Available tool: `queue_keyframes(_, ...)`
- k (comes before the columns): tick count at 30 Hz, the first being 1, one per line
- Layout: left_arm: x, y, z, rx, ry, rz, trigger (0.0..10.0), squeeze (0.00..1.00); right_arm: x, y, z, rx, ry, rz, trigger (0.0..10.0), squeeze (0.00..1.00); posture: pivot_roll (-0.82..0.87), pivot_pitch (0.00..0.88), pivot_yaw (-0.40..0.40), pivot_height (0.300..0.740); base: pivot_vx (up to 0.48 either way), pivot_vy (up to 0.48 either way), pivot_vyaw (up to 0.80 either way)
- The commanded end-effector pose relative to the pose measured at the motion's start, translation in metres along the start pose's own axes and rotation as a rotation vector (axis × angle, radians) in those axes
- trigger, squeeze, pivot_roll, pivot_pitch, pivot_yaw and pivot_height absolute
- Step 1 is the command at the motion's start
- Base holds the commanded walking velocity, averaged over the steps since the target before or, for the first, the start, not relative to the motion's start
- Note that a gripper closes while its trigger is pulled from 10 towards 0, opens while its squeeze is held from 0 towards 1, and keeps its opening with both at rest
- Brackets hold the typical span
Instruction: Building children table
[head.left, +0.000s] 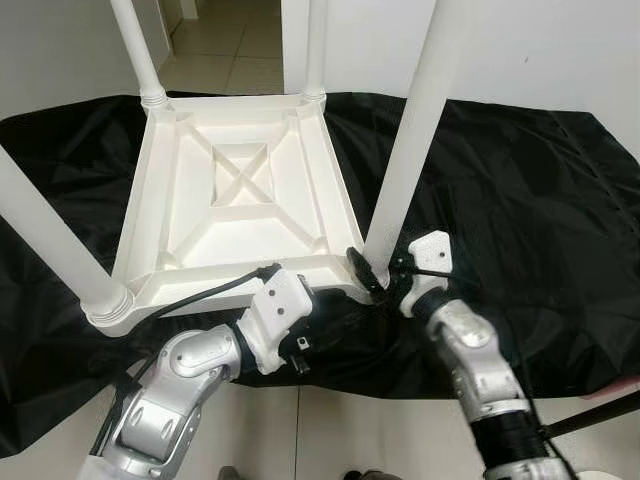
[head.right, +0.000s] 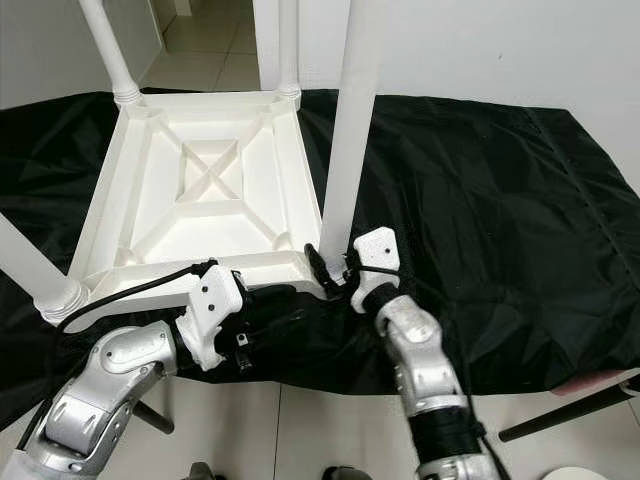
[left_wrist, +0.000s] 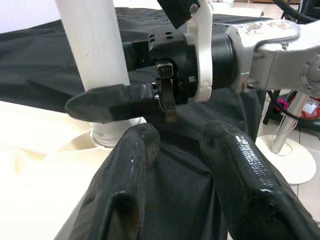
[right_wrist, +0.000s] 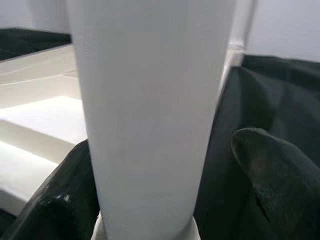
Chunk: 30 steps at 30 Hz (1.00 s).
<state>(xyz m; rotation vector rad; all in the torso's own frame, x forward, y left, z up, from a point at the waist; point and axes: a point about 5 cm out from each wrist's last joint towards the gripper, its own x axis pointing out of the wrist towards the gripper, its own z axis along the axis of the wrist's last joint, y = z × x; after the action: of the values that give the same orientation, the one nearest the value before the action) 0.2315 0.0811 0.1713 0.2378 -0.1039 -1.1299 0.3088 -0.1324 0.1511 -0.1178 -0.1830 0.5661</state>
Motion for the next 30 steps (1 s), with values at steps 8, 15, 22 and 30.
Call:
queue_keyframes(8,-0.002,0.004,0.002,0.015,0.012,0.042,10.0,0.0,0.009,-0.018,-0.004,-0.036,0.066,0.198,8.2,0.0,0.0,0.083,0.011,0.74,0.0,0.0,0.0)
queue_keyframes(15,-0.002,0.005,0.003,0.02,0.01,0.049,10.0,0.0,0.013,-0.021,-0.012,-0.025,0.121,0.27,0.0,0.0,0.0,0.084,0.009,0.74,0.0,0.0,0.0)
queue_keyframes(22,-0.002,0.004,0.003,0.018,0.01,0.051,10.0,0.0,0.011,-0.031,-0.016,-0.006,0.146,0.261,10.0,0.0,0.0,0.093,0.012,0.74,0.0,0.0,0.0)
queue_keyframes(30,-0.003,0.005,0.003,0.016,0.013,0.049,10.0,0.0,0.016,-0.033,-0.014,0.061,0.118,0.014,10.0,0.0,-0.01,0.093,0.014,0.74,0.0,0.0,0.0)
